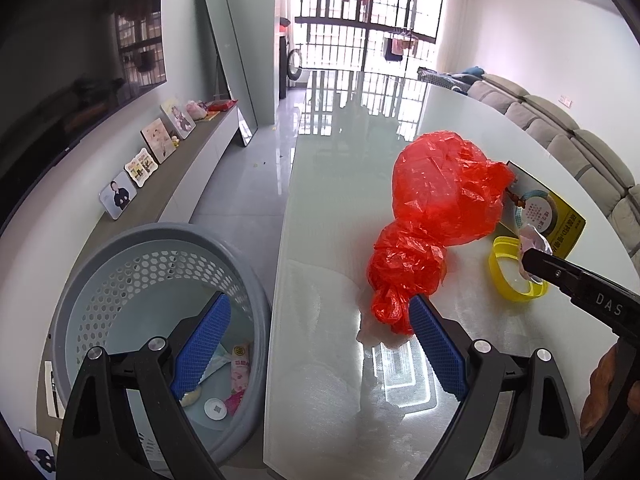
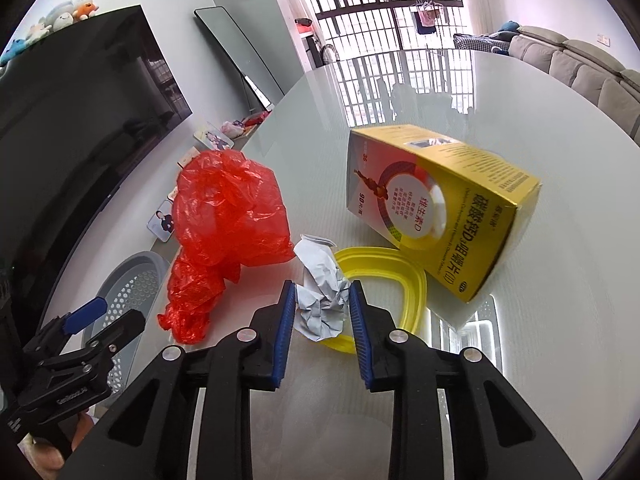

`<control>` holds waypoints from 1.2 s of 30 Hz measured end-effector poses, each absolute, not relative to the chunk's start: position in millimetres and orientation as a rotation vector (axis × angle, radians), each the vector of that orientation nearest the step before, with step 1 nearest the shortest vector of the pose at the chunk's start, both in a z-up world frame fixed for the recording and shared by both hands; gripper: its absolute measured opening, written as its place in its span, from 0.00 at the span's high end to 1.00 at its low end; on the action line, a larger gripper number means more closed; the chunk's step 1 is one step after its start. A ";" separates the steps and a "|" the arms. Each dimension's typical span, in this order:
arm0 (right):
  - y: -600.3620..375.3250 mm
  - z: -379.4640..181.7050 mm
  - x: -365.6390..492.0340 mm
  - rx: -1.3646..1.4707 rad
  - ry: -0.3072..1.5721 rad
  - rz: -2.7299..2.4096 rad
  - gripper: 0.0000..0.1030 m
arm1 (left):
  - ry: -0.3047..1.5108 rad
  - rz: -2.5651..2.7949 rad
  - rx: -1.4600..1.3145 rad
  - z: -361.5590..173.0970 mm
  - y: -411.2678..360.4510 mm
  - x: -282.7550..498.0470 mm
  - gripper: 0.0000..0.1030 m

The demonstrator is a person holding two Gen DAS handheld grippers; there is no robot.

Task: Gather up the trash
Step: 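Close the left tool on the red plastic bag while the right tool holds the paper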

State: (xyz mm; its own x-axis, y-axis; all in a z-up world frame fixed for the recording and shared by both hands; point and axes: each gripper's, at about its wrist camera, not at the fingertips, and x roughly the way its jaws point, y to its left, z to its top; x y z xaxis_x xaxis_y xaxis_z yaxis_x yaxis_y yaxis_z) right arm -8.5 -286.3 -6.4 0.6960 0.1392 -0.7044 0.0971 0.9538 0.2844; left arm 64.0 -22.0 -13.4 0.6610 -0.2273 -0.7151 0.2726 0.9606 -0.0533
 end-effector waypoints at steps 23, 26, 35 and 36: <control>-322.8 1.6 -73.2 0.381 0.766 -0.053 0.74 | 0.796 -0.359 0.143 -16.3 -90.8 81.4 0.10; -328.2 -0.5 -78.4 0.397 0.763 -0.054 0.74 | 0.801 -0.342 0.150 -21.3 -95.4 90.5 0.09; -331.9 -9.3 -75.5 0.424 0.776 -0.043 0.74 | 0.828 -0.338 0.173 -32.2 -106.3 108.6 0.10; -332.2 -9.7 -75.2 0.425 0.779 -0.043 0.74 | 0.828 -0.342 0.174 -32.6 -107.0 108.9 0.11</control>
